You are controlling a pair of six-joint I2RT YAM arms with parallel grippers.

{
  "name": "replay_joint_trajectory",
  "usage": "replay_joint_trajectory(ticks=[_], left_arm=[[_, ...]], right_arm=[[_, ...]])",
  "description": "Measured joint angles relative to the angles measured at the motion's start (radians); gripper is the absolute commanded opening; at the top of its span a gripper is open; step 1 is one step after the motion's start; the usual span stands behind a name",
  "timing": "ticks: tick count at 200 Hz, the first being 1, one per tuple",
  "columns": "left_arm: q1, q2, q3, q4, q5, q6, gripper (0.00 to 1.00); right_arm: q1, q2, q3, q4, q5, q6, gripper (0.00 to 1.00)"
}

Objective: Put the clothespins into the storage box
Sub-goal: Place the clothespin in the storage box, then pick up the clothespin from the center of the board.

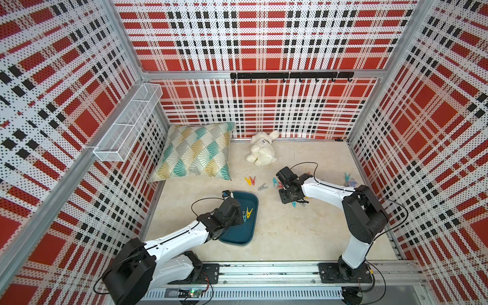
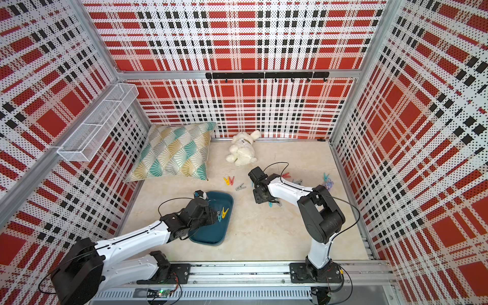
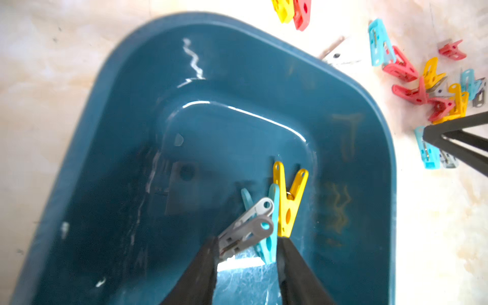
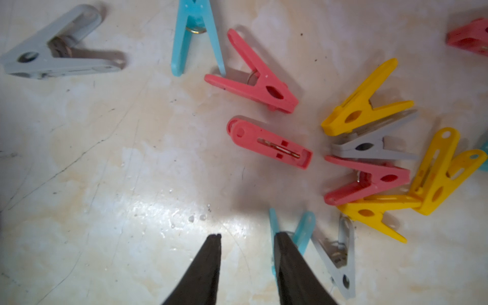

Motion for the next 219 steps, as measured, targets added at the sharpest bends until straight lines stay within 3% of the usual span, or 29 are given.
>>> replay_joint_trajectory(ticks=[87,132,158,219], left_arm=[[0.000,-0.019,0.013,-0.011,-0.005,-0.003,0.41],[0.000,-0.038,0.017,-0.013,-0.005,-0.004,0.41],[0.000,-0.061,0.024,-0.016,-0.005,-0.004,0.41],[0.000,-0.134,0.033,0.096,0.064,0.002,0.46]], right_arm=[[-0.022,0.042,-0.023,0.016,0.007,-0.003,0.30],[-0.022,0.045,-0.030,0.029,0.005,-0.003,0.08],[-0.022,0.045,-0.030,0.039,-0.006,0.006,0.02],[-0.022,-0.002,-0.028,0.045,-0.143,0.041,0.00]])
